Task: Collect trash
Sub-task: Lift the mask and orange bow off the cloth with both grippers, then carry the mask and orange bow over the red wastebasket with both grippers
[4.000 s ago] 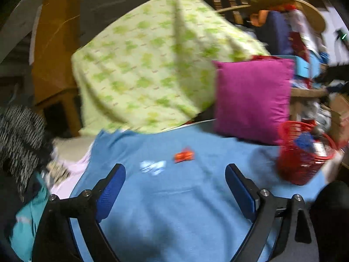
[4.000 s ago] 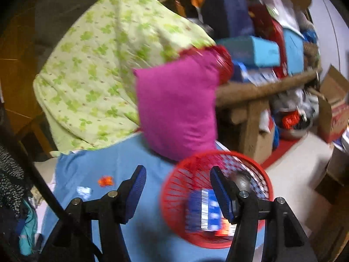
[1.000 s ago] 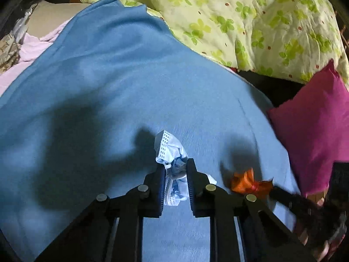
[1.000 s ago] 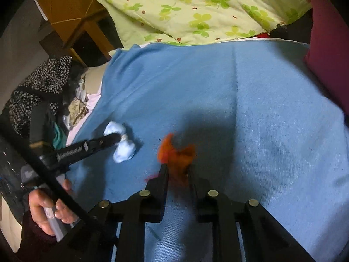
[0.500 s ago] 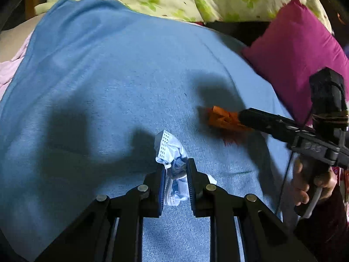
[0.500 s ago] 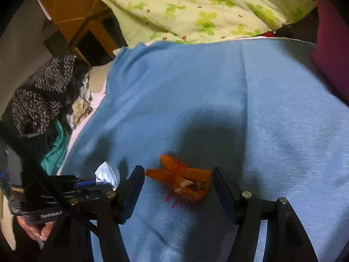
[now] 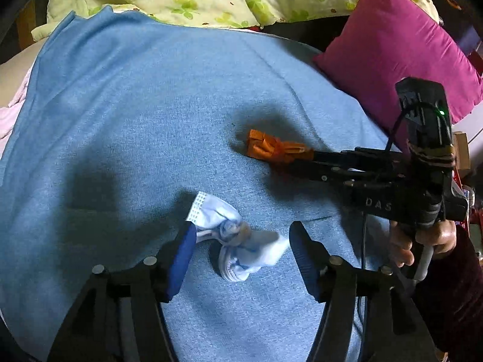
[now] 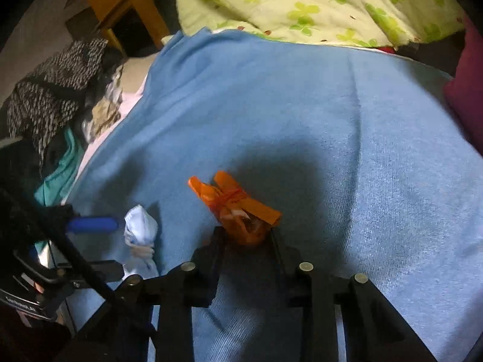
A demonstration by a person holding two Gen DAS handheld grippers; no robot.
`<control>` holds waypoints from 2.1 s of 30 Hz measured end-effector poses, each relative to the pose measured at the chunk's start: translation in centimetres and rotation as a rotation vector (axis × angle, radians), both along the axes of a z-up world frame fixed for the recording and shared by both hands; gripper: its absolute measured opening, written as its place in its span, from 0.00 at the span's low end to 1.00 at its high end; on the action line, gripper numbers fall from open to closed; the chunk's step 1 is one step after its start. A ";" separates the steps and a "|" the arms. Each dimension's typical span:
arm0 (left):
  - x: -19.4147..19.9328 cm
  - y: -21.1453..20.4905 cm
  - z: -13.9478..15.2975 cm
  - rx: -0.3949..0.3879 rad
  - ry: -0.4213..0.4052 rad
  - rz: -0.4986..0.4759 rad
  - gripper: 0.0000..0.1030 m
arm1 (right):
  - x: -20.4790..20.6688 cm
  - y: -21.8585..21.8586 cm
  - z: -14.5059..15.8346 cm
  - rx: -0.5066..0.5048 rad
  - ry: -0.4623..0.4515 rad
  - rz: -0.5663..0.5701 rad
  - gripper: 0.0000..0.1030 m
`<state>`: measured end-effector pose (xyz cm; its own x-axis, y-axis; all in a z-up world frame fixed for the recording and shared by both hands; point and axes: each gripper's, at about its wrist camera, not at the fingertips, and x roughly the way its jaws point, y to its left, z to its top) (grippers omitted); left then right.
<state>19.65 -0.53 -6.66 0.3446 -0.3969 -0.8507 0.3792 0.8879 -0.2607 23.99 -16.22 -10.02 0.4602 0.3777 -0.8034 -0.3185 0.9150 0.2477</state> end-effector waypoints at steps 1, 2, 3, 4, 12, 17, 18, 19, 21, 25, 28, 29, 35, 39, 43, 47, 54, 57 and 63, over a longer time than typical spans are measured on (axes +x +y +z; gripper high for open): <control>0.0 0.0 -0.1 -0.002 0.005 0.006 0.66 | -0.2 0.2 0.2 -0.015 -0.006 0.008 0.37; 0.0 -0.1 -0.4 0.007 0.010 0.019 0.66 | -0.3 0.4 0.5 -0.031 -0.017 0.016 0.44; 0.1 -0.4 -0.8 0.020 0.014 0.024 0.66 | -0.3 0.5 0.7 -0.039 -0.030 0.017 0.67; 0.1 -0.6 -1.2 0.035 0.018 0.026 0.66 | -0.4 0.7 0.9 -0.041 -0.052 0.011 0.74; 0.2 -1.4 -2.8 0.062 0.033 0.007 0.39 | 1.4 2.4 0.0 -0.061 -0.096 0.041 0.46; 0.4 -0.7 -2.2 0.066 -0.002 0.017 0.33 | 1.5 0.6 0.3 0.002 -0.086 0.016 0.44; 0.4 -0.6 -1.9 0.061 -0.010 0.017 0.32 | 1.5 0.2 0.4 0.011 -0.086 0.009 0.44; 0.3 -0.6 -1.6 0.058 -0.017 0.018 0.32 | 1.4 -0.2 0.7 0.032 -0.077 -0.002 0.44; 0.1 -0.6 -0.9 0.060 -0.042 0.017 0.31 | 1.1 -1.0 1.1 0.066 -0.066 -0.022 0.44; -0.9 -0.3 1.1 0.050 -0.091 0.019 0.31 | -0.7 -2.6 3.3 0.116 -0.087 -0.066 0.44; -1.9 -0.7 2.8 0.072 -0.148 0.026 0.31 | -2.2 -3.5 5.3 0.142 -0.126 -0.095 0.44; -2.5 -1.1 3.7 0.083 -0.182 0.028 0.31 | -3.0 -3.8 6.1 0.149 -0.146 -0.107 0.44; -6.1 -2.7 8.1 0.120 -0.325 0.048 0.31 | -7.5 -6.9 10.3 0.205 -0.256 -0.175 0.44; -8.2 -4.4 10.6 0.150 -0.415 0.066 0.31 | -11.3 -9.7 11.7 0.241 -0.311 -0.232 0.44; -10.0 -6.1 12.6 0.167 -0.495 0.077 0.31 | -15.4 -12.7 12.8 0.272 -0.365 -0.286 0.44; -12.7 -7.7 14.5 0.182 -0.563 0.096 0.31 | -18.8 -15.0 13.6 0.301 -0.400 -0.334 0.44; -16.7 -11.0 17.1 0.211 -0.646 0.071 0.31 | -25.0 -18.3 15.5 0.328 -0.451 -0.393 0.44; -18.6 -12.6 18.0 0.228 -0.678 0.052 0.31 | -27.3 -19.2 16.5 0.324 -0.471 -0.405 0.44; -21.0 -14.9 19.0 0.234 -0.707 0.008 0.31 | -31.1 -21.6 18.4 0.330 -0.520 -0.450 0.44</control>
